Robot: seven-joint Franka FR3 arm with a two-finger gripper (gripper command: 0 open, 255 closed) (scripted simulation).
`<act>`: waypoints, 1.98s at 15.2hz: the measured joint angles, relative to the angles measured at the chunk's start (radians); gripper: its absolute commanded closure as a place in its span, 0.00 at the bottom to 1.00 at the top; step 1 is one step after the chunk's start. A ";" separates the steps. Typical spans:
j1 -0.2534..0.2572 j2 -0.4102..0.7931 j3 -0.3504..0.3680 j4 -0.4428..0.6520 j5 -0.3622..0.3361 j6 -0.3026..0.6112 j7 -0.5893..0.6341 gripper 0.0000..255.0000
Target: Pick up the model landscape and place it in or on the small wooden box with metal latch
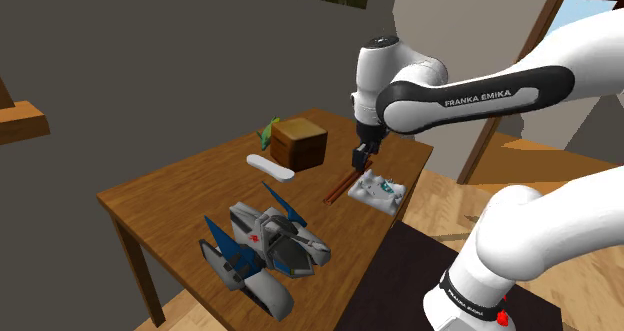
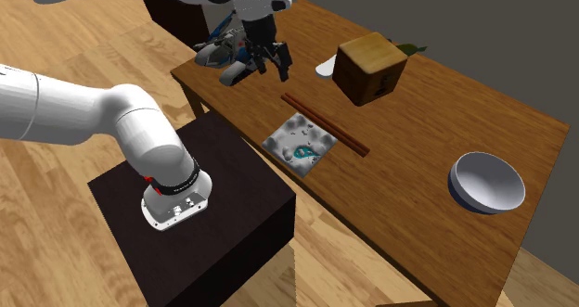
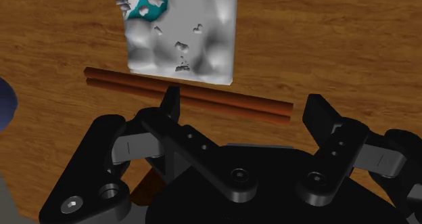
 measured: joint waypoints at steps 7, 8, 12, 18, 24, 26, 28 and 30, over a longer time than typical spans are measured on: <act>-0.102 0.169 0.072 -0.116 -0.184 0.234 0.175 0.00; -0.114 0.187 0.082 -0.123 -0.208 0.251 0.200 0.00; -0.151 0.254 0.092 -0.144 -0.274 0.328 0.256 0.00; -0.186 0.304 0.087 -0.162 -0.332 0.396 0.289 0.00; -0.188 0.305 0.086 -0.164 -0.335 0.399 0.290 1.00; -0.188 0.304 0.086 -0.163 -0.334 0.398 0.290 1.00; -0.188 0.304 0.086 -0.163 -0.334 0.398 0.290 1.00; -0.188 0.304 0.086 -0.164 -0.334 0.398 0.290 1.00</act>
